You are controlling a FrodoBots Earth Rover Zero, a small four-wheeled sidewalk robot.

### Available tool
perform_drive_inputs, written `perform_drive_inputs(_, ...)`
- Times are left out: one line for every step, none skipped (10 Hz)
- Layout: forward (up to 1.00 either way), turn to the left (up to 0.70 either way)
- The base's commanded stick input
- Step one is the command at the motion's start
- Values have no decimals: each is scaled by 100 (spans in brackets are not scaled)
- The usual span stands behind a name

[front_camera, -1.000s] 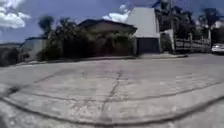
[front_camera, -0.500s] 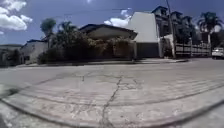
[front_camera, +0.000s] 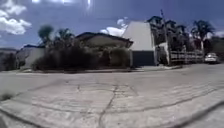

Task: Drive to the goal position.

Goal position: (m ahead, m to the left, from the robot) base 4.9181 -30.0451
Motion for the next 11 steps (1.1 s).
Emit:
perform_drive_inputs(50,-50)
perform_drive_inputs(50,-50)
perform_drive_inputs(50,-50)
perform_drive_inputs(50,-50)
perform_drive_inputs(50,-50)
perform_drive_inputs(50,-50)
perform_drive_inputs(50,-50)
perform_drive_inputs(50,-50)
perform_drive_inputs(50,-50)
perform_drive_inputs(50,-50)
perform_drive_inputs(50,-50)
